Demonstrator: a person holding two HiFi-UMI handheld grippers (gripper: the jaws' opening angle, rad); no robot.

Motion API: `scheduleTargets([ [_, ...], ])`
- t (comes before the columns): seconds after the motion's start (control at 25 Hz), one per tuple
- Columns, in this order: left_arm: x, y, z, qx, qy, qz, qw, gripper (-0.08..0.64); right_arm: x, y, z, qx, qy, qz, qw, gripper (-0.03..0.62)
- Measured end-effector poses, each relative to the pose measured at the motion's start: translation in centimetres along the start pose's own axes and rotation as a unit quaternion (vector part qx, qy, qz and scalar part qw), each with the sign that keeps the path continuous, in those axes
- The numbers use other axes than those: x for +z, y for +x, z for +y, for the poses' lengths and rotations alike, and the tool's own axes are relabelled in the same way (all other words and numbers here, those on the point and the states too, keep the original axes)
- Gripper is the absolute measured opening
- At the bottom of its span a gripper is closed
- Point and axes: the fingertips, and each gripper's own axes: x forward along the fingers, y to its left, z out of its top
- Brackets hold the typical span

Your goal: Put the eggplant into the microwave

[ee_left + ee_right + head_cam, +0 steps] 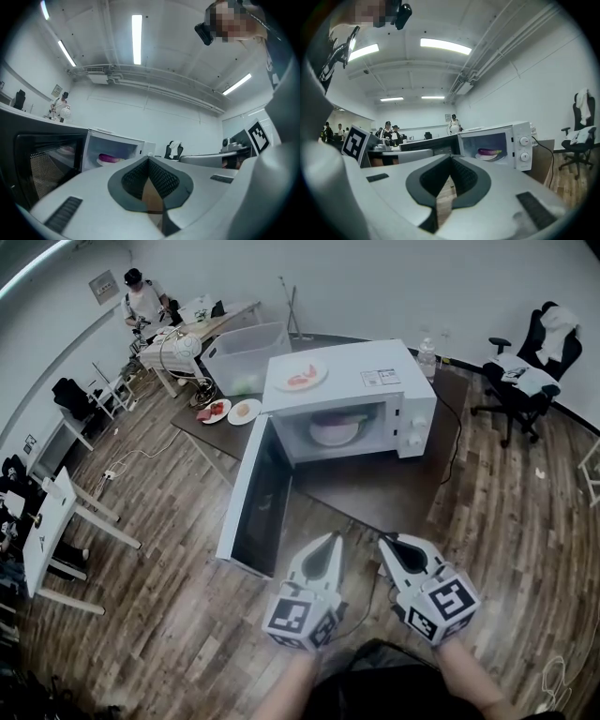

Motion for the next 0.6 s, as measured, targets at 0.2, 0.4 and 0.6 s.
scheduleTargets([
  [0.2,-0.5,-1.3,-0.1,-0.011,-0.006,0.016,0.9998,0.0,-1.0,0.1,1.7,-0.001,0.002,0.02,1.0,0.002],
  [0.4,-0.7,-2.7,0.9,-0.001,-0.011,0.027,0.9996,0.0,-1.5,0.2,3.1,-0.007,0.003,0.029,1.0,0.002],
  [0.6,-1.2,-4.0,0.9,-0.007,-0.018,0.03,0.9994,0.0,-1.9,-0.5,4.7,-0.009,-0.002,0.028,1.0,0.002],
])
